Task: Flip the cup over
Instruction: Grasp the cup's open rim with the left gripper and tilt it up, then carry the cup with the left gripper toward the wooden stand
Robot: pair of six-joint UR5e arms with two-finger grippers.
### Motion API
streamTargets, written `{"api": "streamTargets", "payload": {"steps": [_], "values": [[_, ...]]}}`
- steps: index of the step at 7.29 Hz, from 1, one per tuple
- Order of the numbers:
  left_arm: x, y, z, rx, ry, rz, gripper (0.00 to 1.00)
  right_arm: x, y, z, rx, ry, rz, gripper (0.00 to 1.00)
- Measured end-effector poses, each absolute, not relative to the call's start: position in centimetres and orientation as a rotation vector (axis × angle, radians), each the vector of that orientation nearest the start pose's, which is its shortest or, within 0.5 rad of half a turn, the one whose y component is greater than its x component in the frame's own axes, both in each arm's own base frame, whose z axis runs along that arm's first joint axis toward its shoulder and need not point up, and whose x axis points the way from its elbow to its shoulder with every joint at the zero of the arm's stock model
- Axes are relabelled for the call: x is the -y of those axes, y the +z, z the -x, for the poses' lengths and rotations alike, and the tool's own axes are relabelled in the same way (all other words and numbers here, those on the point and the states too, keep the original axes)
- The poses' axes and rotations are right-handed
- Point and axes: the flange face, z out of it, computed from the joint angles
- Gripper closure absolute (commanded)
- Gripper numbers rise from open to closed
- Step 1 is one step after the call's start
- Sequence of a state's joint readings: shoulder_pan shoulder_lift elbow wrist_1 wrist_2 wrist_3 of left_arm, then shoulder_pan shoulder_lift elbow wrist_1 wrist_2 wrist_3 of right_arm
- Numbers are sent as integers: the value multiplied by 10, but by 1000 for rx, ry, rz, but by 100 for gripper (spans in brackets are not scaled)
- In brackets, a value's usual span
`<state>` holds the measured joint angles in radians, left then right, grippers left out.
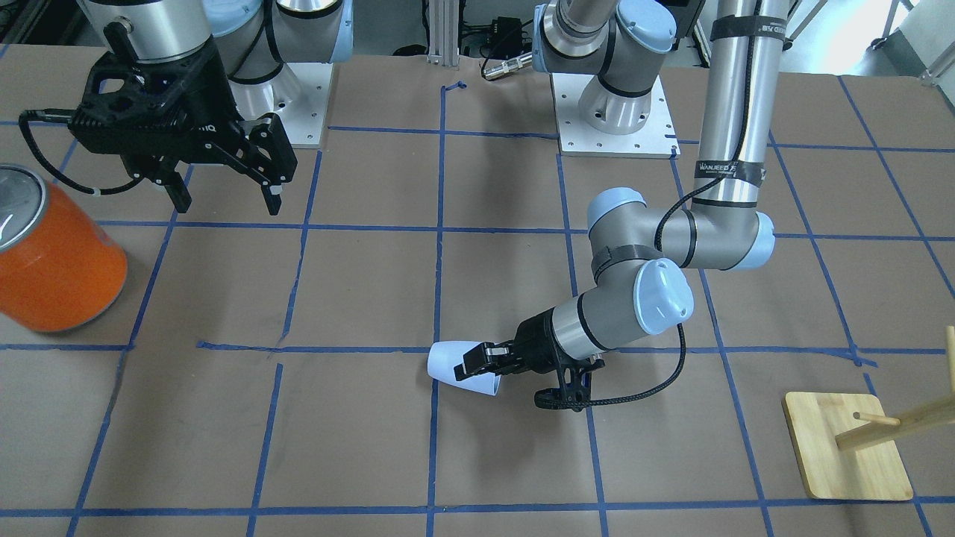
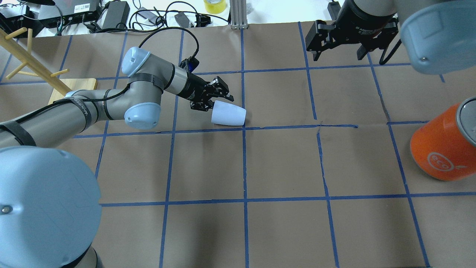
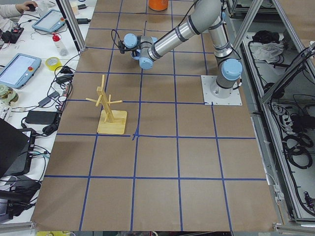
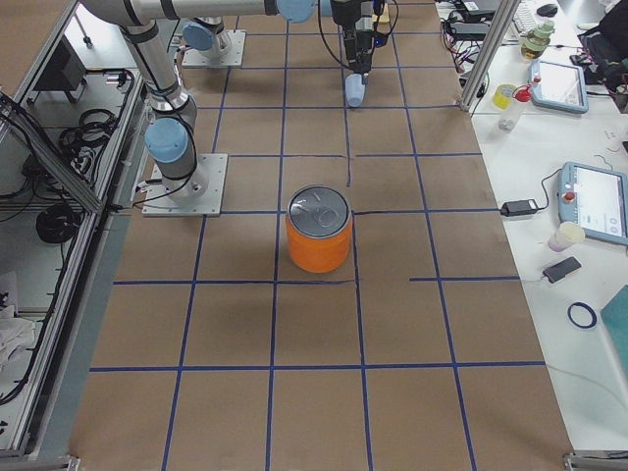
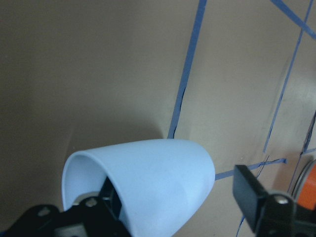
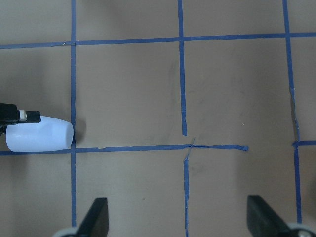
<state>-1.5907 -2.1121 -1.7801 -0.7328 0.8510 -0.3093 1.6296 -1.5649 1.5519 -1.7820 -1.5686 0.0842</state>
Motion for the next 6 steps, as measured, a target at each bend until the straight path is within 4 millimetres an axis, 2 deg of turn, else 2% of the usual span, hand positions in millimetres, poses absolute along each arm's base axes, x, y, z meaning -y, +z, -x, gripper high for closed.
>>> {"api": "streamTargets", "payload": {"steps": [3,4,6], "values": [[608,208,211,2385,-49,-399,100,509,519,-164,-3092,-359,-42,0],[610,220,211,2383,-32,-421,100,507,519,-165,-3087,-354,-41,0],[621,260,207,2416,36,-438,100,502,518,-164,-3102,-303,-43,0]]}}
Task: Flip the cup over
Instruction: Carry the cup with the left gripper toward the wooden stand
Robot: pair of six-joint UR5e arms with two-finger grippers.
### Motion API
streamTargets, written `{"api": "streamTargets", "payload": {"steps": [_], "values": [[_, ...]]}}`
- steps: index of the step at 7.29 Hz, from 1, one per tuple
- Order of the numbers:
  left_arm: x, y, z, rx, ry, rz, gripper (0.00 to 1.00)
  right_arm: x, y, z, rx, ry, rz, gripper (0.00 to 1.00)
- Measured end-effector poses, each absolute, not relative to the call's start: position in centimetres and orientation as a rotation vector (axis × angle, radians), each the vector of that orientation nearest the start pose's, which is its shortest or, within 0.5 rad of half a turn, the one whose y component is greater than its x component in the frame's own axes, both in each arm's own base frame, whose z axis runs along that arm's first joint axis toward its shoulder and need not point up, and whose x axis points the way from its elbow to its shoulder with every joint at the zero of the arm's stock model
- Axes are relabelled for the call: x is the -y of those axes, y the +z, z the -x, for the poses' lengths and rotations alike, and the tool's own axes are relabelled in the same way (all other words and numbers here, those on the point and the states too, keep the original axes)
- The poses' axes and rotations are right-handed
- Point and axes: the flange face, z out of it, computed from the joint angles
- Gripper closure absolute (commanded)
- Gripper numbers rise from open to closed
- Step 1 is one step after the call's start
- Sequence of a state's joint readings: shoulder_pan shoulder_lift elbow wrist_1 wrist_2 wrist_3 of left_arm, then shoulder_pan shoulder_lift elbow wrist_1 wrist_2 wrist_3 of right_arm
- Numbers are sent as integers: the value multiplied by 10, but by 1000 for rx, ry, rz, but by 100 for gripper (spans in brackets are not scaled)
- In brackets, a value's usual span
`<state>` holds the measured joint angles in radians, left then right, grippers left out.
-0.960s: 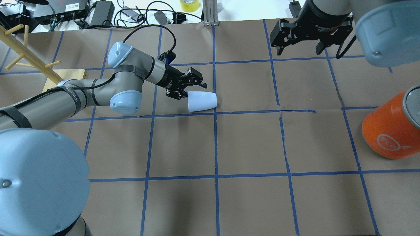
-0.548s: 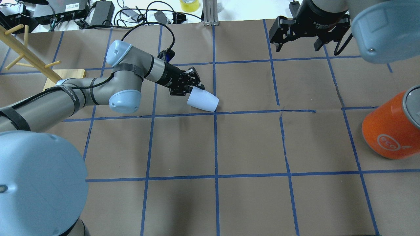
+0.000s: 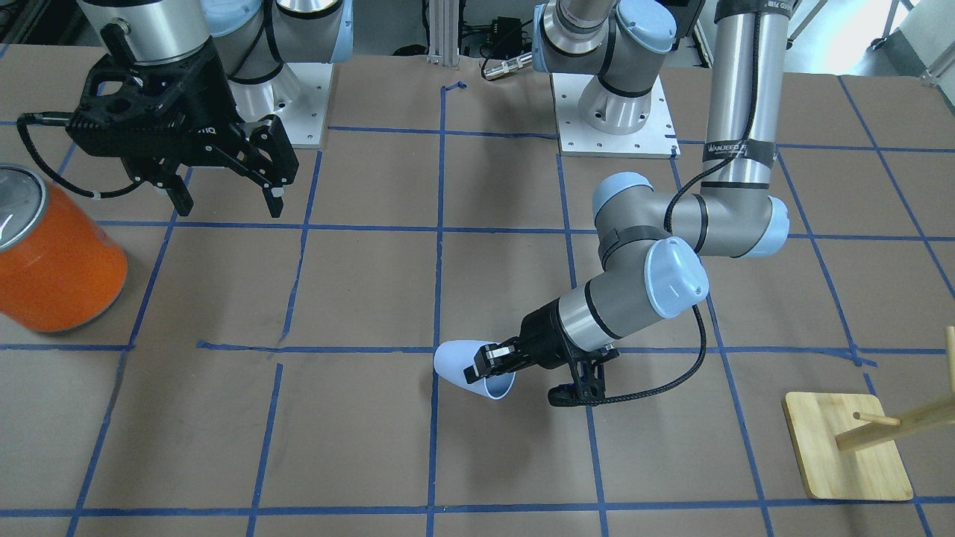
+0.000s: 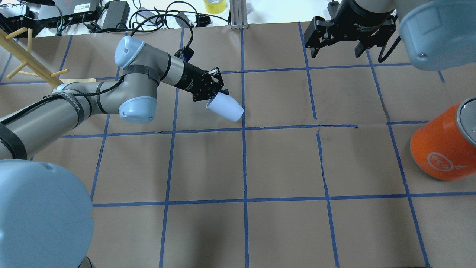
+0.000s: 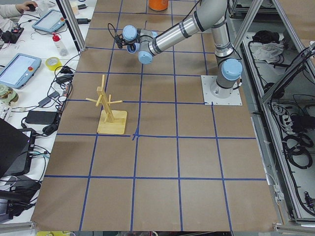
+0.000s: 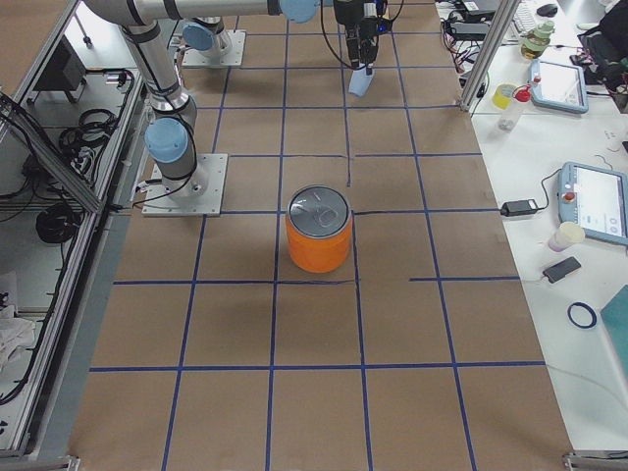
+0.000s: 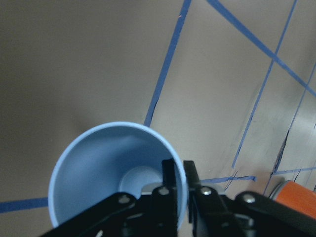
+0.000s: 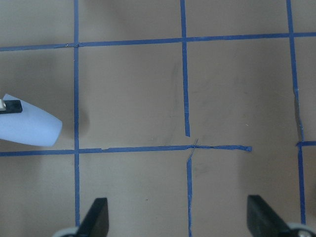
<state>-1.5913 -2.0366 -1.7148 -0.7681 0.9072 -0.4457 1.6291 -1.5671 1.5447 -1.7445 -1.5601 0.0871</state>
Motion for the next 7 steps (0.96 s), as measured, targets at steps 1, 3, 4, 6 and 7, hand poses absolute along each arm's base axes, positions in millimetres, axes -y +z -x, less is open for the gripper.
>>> {"api": "streamTargets", "payload": {"steps": [1,3,4,6,7], "values": [[625,278,202,2477,71,-448,100,499,517,-163,-3109,-268,-43,0],[629,302,184,2676,220,-371,100,493,517,-163,-3115,-233,-42,0],[631,308,168,2812,309,-266,100,492,517,-163,-3116,-224,-42,0],[646,317,111,3005,428,-5,100,492,517,-163,-3115,-219,-41,0],[653,315,85,3054,446,111,100,492,516,-163,-3114,-217,-40,0]]}}
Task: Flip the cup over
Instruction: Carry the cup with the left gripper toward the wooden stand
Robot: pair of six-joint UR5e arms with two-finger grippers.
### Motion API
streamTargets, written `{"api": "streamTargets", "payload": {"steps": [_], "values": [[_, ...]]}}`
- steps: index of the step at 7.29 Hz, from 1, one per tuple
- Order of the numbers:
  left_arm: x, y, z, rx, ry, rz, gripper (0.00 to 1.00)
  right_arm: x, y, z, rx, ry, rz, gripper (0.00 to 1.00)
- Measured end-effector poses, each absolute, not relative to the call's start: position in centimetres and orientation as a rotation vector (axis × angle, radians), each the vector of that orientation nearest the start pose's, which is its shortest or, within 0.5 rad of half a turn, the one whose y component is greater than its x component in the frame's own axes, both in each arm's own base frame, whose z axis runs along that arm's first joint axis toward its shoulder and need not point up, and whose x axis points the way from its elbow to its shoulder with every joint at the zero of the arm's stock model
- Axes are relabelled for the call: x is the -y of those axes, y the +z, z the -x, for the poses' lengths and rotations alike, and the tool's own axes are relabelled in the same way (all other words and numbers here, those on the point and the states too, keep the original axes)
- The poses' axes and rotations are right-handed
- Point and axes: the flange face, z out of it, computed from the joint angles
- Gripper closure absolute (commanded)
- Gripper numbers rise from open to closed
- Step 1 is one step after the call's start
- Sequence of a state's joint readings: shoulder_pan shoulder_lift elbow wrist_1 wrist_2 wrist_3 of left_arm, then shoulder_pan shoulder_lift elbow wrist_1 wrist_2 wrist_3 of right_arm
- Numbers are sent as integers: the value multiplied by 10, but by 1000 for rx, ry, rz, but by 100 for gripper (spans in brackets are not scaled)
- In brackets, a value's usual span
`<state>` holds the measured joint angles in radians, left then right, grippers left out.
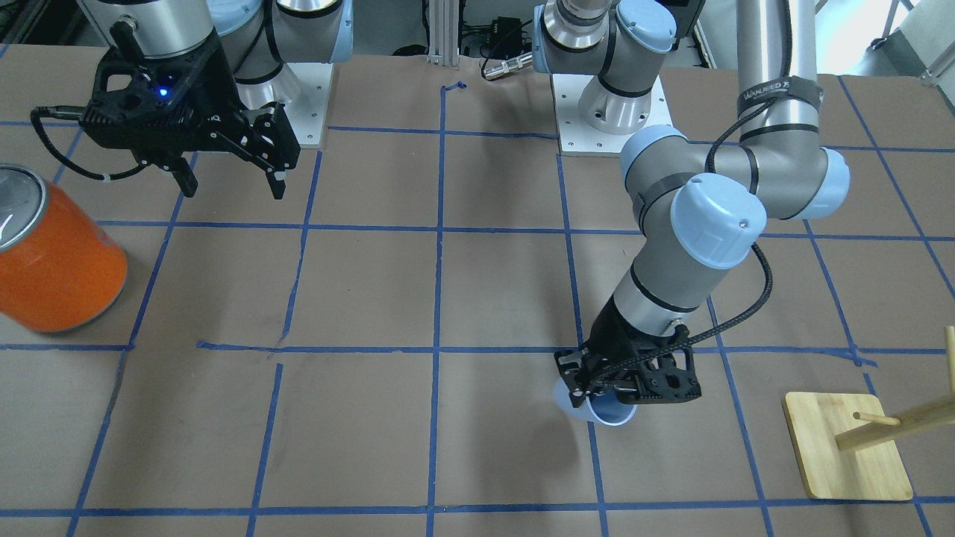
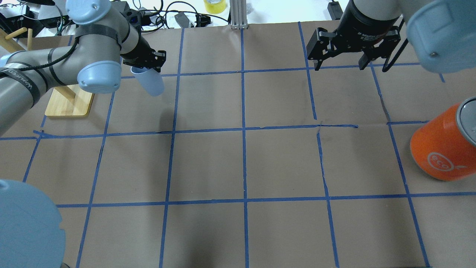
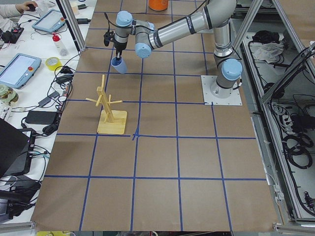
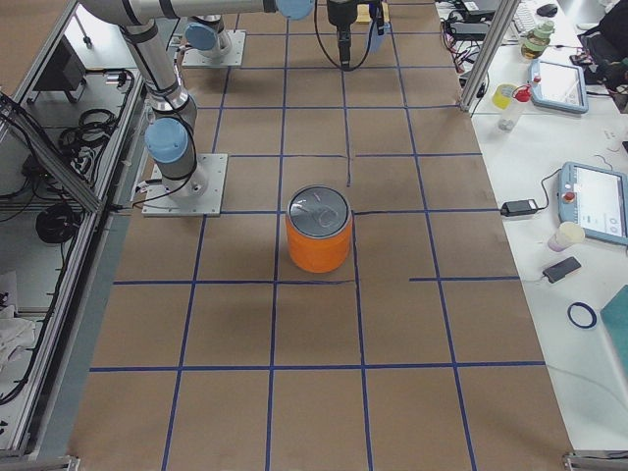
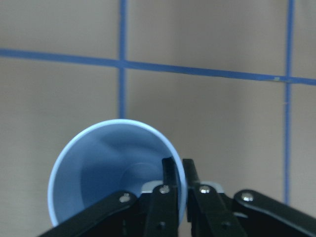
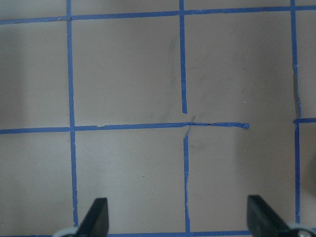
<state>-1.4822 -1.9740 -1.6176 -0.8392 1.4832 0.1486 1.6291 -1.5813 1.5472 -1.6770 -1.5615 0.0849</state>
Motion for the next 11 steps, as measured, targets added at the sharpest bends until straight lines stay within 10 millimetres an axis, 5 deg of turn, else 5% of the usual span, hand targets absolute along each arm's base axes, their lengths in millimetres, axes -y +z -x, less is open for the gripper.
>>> {"api": "streamTargets", "payload": {"steps": [3,11], "values": [[667,295,53,-3071,-432,-298,100,492,513,-163,-3114,-208,-40,0],[663,256,61,-3030,-565,-329,100,492,510,-163,-3113,-201,-39,0]]}}
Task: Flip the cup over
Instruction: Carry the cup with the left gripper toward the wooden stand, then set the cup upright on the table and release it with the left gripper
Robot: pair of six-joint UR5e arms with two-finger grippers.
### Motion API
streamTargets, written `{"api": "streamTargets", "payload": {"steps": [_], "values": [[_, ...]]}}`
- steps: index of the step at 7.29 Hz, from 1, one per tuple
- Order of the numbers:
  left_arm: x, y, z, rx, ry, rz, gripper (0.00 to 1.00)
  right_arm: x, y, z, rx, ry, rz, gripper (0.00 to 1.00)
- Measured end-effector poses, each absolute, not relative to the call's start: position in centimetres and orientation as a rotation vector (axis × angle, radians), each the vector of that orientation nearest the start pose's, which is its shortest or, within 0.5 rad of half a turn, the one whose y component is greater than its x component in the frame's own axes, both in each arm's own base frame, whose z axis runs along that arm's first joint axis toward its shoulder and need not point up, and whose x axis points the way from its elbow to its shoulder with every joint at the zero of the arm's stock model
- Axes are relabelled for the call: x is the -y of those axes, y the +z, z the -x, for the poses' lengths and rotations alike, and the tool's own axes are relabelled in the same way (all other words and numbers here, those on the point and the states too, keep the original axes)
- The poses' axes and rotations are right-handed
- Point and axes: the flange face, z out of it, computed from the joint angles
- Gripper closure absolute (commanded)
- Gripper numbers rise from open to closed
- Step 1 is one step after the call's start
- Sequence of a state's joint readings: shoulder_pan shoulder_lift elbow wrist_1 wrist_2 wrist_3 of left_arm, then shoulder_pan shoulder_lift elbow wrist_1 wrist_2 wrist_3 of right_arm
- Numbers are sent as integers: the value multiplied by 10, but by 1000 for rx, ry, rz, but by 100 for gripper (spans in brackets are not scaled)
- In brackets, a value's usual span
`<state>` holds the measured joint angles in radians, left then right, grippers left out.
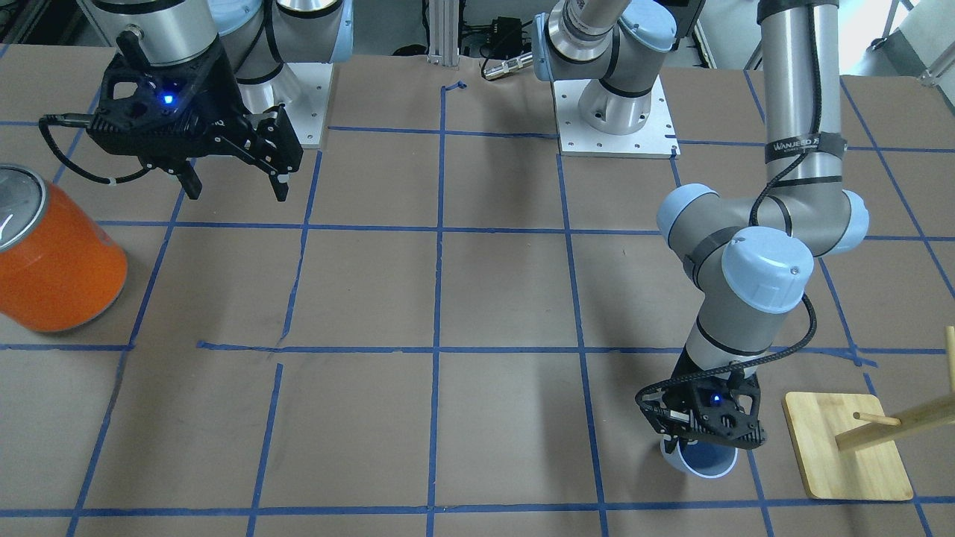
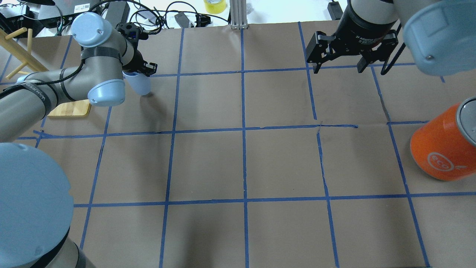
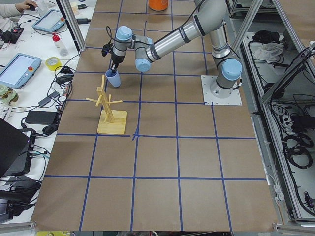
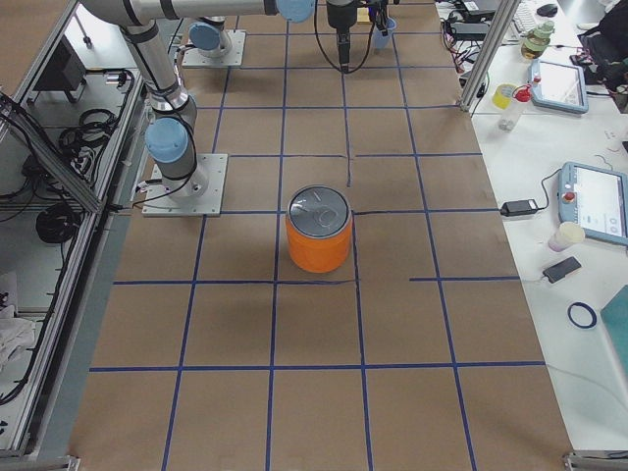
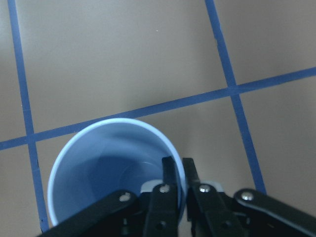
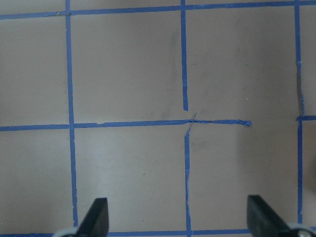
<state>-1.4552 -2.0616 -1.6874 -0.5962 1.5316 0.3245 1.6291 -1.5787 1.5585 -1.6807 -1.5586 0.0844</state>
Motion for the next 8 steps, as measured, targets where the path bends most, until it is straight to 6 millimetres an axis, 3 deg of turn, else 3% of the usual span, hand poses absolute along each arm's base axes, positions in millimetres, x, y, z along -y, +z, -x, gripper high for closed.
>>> {"api": "streamTargets", "payload": {"steps": [1,2,3,4,6,8], "values": [[660,253,62,-3030,-565,-327,96,492,509,-163,-3113,-200,-39,0],[658,250,62,-3030,-565,-326,74,492,509,-163,-3113,-200,-39,0],[656,248,62,-3031,-565,-324,29,492,509,-164,-3112,-200,-39,0],[656,247,62,-3031,-565,-323,0,492,509,-164,-3111,-200,-39,0],[656,249,62,-3031,-570,-322,0,492,509,-164,-3109,-202,-39,0],[655,272,63,-3024,-575,-320,0,492,509,-164,-3106,-205,-38,0]]}}
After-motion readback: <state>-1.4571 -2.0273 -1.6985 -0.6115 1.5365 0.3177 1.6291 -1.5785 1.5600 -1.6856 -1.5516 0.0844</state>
